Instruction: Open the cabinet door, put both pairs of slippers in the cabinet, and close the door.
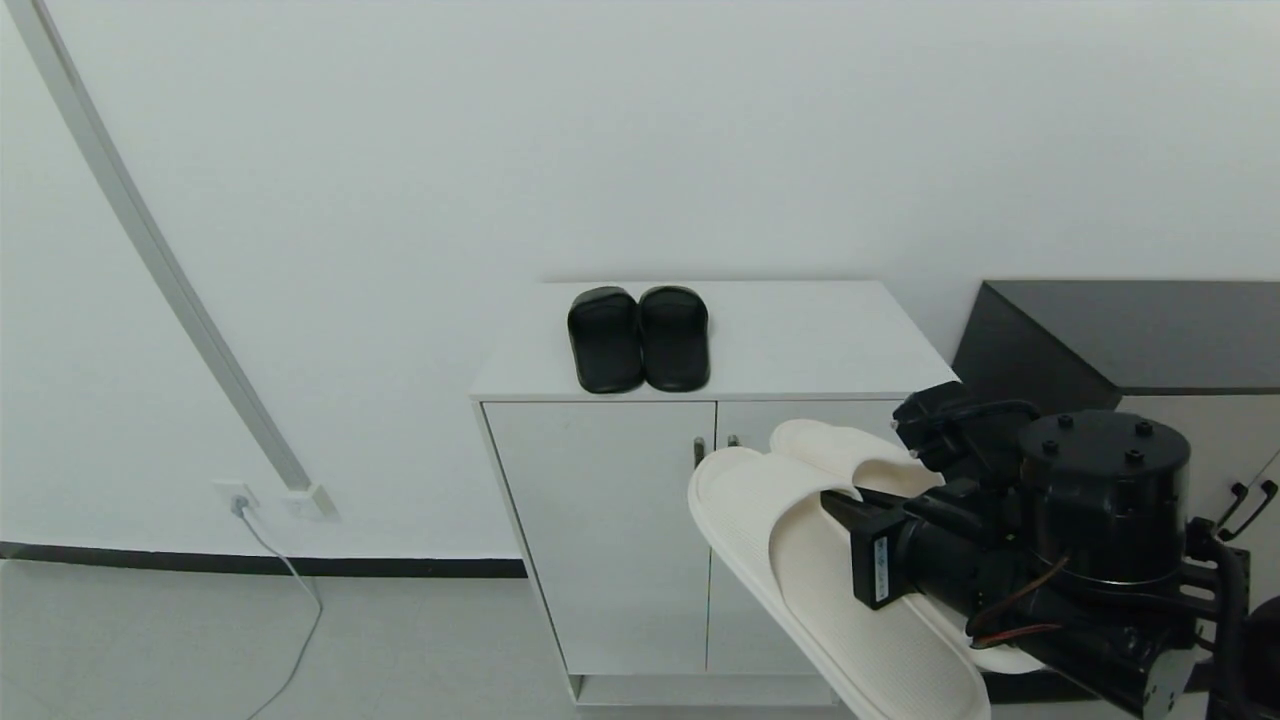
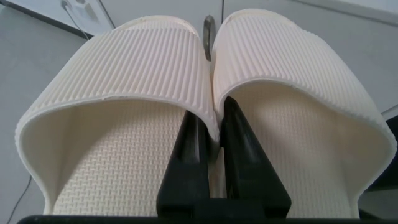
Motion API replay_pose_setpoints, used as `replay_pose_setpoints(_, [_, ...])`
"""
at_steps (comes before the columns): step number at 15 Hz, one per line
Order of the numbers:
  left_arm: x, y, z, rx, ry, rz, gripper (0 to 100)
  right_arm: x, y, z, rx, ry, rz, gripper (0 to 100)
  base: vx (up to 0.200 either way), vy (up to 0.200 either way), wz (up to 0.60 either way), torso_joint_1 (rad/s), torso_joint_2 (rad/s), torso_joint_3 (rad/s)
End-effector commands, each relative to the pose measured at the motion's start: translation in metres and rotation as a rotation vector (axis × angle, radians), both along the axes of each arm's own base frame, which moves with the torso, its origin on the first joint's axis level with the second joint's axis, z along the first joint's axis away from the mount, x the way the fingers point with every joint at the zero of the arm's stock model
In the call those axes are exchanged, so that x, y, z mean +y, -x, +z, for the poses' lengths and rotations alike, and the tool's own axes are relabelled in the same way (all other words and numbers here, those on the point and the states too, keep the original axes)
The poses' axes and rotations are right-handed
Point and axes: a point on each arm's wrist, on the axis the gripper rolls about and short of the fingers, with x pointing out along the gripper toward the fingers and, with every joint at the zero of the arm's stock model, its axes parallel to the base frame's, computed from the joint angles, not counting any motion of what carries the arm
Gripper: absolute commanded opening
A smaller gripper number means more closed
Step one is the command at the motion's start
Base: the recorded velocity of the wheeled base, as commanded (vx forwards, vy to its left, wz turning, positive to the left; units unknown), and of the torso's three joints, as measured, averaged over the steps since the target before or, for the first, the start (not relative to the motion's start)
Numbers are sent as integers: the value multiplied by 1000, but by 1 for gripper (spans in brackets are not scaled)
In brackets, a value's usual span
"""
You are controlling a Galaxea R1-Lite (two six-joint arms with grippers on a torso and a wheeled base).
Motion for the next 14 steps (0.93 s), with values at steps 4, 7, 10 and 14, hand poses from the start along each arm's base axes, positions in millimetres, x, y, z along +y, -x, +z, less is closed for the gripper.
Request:
replay_pose_setpoints(4, [0,0,0,2,0,0,100,0,0,-2,5,5,2,0,0,0,0,-231,546,306])
replay_pose_setpoints(7, [0,0,0,2,0,0,100,0,0,-3,9,6,3,0,0,0,0,-222,543,321])
replay_pose_setpoints(10, [0,0,0,0,2,0,100,-1,1,-4,12,7,8,0,0,0,0,-204,523,313])
replay_pose_setpoints(14, [0,0,0,2,0,-1,100,0,1,-4,14,9,8,0,0,0,0,-188,500,316])
